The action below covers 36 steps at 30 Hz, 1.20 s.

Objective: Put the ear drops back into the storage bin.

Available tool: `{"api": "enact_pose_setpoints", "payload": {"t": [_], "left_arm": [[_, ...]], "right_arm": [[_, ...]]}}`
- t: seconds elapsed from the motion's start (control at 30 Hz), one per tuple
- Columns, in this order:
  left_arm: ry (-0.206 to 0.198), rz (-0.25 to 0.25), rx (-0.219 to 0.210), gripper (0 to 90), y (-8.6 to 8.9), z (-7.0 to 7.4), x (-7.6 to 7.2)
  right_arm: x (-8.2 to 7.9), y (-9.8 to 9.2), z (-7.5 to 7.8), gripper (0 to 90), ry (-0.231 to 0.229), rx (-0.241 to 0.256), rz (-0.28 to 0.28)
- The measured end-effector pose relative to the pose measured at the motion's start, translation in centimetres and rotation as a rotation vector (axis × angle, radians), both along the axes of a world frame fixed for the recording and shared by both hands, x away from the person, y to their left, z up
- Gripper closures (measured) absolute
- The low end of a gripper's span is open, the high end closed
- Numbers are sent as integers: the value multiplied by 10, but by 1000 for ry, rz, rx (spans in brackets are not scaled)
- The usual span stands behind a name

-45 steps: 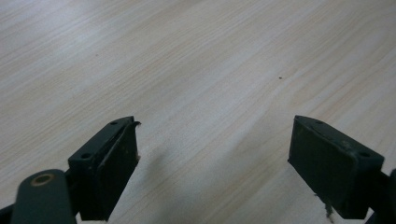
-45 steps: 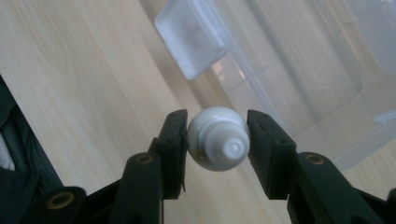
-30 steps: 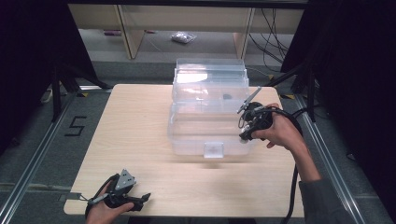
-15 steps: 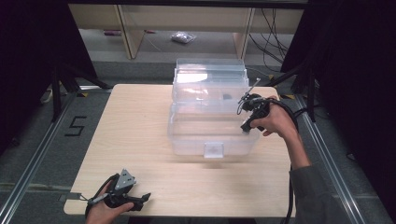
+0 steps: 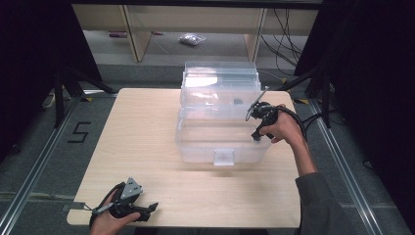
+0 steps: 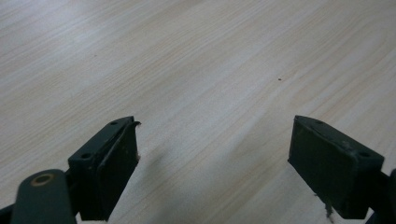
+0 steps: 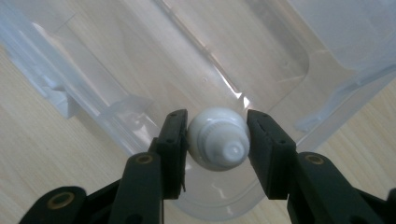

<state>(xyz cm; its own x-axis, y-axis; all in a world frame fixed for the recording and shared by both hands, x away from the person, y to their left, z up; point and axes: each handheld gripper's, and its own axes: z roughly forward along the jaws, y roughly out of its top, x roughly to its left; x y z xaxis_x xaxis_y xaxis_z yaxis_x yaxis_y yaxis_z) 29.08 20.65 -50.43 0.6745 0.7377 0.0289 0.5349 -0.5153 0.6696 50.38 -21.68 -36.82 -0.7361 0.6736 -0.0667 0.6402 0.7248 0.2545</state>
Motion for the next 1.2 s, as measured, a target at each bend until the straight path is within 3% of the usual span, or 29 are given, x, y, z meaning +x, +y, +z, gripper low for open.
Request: {"api": "enact_pose_setpoints", "payload": {"t": [0.6, 0.77, 0.8, 0.87, 0.9, 0.93, 1.0, 1.03, 1.2], "left_arm": [[2, -2, 3, 151, 0, 0, 0], [3, -2, 2, 151, 0, 0, 0], [3, -3, 3, 151, 0, 0, 0], [2, -3, 3, 151, 0, 0, 0], [-1, 27, -29, 151, -2, -2, 0], [-1, 27, -29, 151, -2, -2, 0], [-3, 15, -27, 151, -2, -1, 0], [6, -6, 9, 151, 0, 0, 0], [6, -2, 1, 151, 0, 0, 0]], "right_arm": [[12, -1, -32, 601, 56, -28, -39], [15, 1, -35, 601, 74, -32, -43], [16, 1, -37, 601, 60, -35, -28], [17, 3, -38, 601, 74, -38, -47], [19, 3, -39, 601, 73, -37, -47], [20, 3, -41, 601, 76, -35, -38], [20, 4, -41, 601, 84, -38, -54], [21, 4, -42, 601, 83, -38, -41], [23, 4, -45, 601, 101, -42, -75]]}}
